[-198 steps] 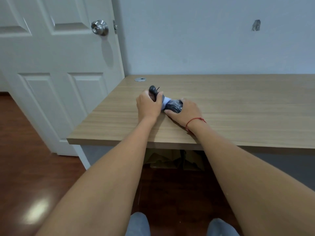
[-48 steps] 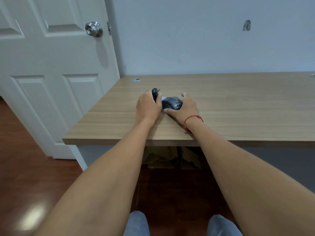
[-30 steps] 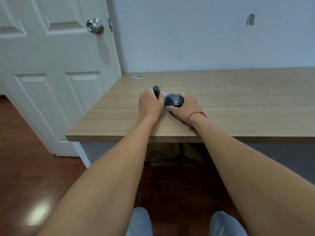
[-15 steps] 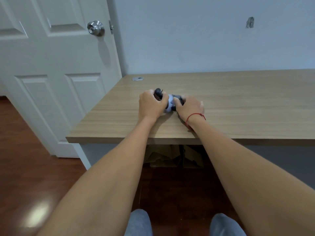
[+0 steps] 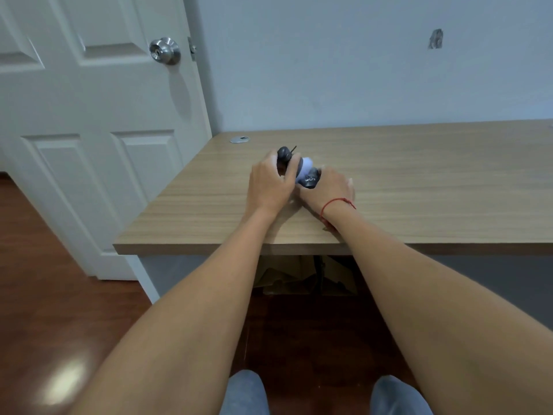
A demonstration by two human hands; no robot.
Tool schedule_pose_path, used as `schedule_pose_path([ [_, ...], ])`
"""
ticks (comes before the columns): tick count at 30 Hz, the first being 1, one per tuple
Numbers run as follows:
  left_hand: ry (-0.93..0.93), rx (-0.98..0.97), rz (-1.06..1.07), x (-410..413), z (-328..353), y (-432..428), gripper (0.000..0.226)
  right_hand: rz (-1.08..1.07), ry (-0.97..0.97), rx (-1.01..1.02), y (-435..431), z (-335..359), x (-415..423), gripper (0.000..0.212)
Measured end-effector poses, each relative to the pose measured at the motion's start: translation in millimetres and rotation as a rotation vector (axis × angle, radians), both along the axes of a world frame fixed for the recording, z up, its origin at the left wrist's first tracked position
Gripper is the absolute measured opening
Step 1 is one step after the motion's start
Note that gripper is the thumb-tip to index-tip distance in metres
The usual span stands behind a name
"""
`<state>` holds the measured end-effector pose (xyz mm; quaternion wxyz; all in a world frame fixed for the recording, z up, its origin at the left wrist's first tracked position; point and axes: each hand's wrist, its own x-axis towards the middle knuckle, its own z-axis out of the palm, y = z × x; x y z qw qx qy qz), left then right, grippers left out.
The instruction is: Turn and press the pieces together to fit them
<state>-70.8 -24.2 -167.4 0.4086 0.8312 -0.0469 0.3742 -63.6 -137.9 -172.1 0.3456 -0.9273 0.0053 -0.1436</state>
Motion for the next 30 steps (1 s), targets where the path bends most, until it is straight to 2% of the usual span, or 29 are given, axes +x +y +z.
schedule_pose_path([
  [5,0.078,0.134,0.093,3,-4,4,0.027,0.059,-0.059,0.148,-3,-1,2,0.042],
  [8,-0.019,0.084,0.008,-1,-1,-2,0.032,0.063,-0.119,0.160,-2,-2,4,0.040],
  [11,-0.148,0.048,-0.070,-10,2,-8,0.032,0.072,-0.139,0.188,-3,0,3,0.019],
  [14,-0.145,0.143,-0.106,-10,-1,-8,0.035,0.067,-0.116,0.221,-6,2,2,0.023],
  [18,0.002,0.184,0.016,1,-5,-1,0.027,0.056,-0.096,0.302,-7,1,2,0.040],
  [22,-0.064,0.081,-0.056,-1,-2,-4,0.035,0.067,-0.073,0.333,-8,0,3,0.038],
  [25,-0.105,0.094,-0.128,-5,-2,-7,0.034,0.094,-0.061,0.344,-7,-1,3,0.035],
  [27,-0.052,0.103,-0.098,-2,-3,-4,0.031,0.108,-0.064,0.331,-8,0,0,0.038],
  [30,0.107,0.105,0.058,5,-5,3,0.026,0.140,-0.069,0.320,-10,3,-4,0.054],
])
